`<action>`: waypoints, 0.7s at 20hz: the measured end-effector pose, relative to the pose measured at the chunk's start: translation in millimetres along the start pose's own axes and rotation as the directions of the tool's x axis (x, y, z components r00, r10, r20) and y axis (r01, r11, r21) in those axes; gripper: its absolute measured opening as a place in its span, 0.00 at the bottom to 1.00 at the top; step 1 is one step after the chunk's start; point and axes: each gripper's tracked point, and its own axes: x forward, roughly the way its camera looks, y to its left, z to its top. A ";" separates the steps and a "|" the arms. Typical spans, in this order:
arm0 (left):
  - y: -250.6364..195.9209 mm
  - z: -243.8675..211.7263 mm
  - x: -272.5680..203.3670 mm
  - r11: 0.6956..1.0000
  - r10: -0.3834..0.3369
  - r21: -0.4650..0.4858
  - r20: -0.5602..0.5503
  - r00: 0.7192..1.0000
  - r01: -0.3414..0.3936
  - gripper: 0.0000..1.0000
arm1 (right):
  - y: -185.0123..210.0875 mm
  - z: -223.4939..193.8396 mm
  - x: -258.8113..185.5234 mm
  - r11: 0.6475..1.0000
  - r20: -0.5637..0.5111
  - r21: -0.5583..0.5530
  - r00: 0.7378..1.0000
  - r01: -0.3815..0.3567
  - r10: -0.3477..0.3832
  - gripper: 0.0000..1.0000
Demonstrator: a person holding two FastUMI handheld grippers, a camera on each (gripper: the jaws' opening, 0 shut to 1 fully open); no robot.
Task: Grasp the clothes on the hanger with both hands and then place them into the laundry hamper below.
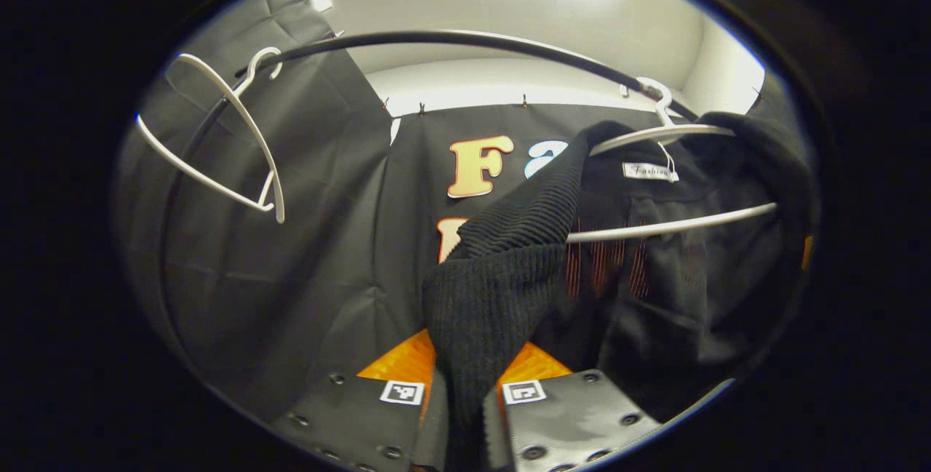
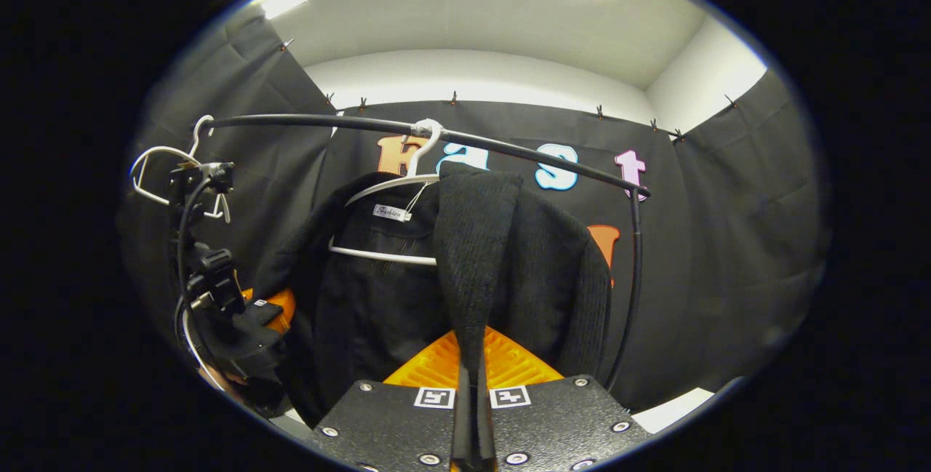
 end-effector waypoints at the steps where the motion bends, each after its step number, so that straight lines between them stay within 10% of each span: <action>1: -0.4 0.3 -0.2 1.000 -0.027 -0.013 -0.014 1.000 0.027 0.19 | -4.1 1.6 0.0 1.000 -0.001 0.012 1.000 0.008 -0.008 0.03; 12: -10.9 66.3 -12.5 0.982 -0.176 -0.057 0.028 0.984 0.178 0.22 | -65.2 52.8 -31.2 0.991 0.090 -0.048 0.988 0.127 -0.123 0.01; 14: -9.4 74.0 -13.6 0.984 -0.166 -0.057 0.025 0.986 0.167 0.10 | -74.7 67.3 -31.9 0.987 0.117 -0.069 0.984 0.145 -0.136 0.01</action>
